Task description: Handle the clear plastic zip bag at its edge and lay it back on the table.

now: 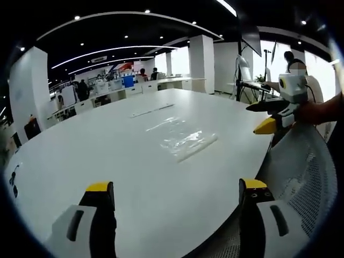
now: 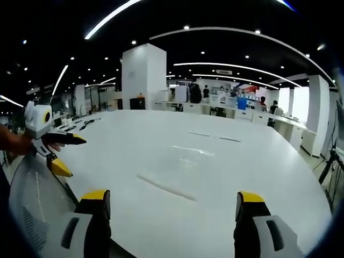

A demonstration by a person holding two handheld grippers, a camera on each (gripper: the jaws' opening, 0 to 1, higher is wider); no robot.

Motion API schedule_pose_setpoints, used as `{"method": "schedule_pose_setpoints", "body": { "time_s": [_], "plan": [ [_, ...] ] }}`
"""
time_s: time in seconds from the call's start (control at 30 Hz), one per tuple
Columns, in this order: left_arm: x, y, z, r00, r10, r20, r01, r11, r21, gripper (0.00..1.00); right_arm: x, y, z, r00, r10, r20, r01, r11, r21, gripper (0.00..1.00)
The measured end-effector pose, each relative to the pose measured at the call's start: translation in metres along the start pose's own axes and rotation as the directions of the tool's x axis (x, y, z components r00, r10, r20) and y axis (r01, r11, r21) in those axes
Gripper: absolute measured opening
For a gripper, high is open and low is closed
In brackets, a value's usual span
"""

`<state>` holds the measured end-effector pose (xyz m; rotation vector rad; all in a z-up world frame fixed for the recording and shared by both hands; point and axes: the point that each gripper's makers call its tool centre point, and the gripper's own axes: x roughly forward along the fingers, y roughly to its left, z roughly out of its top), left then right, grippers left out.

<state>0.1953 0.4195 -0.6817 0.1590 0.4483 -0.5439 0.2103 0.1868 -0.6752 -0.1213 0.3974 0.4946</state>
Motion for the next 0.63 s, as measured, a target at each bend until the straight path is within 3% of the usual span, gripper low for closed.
{"method": "schedule_pose_setpoints", "body": {
  "time_s": [0.63],
  "plan": [
    [0.005,0.01,-0.004,0.999,0.032,0.018,-0.032,0.999,-0.029,0.92,0.003,-0.005,-0.006,1.0,-0.017,-0.001,0.017,1.0,-0.009,0.96]
  ]
}}
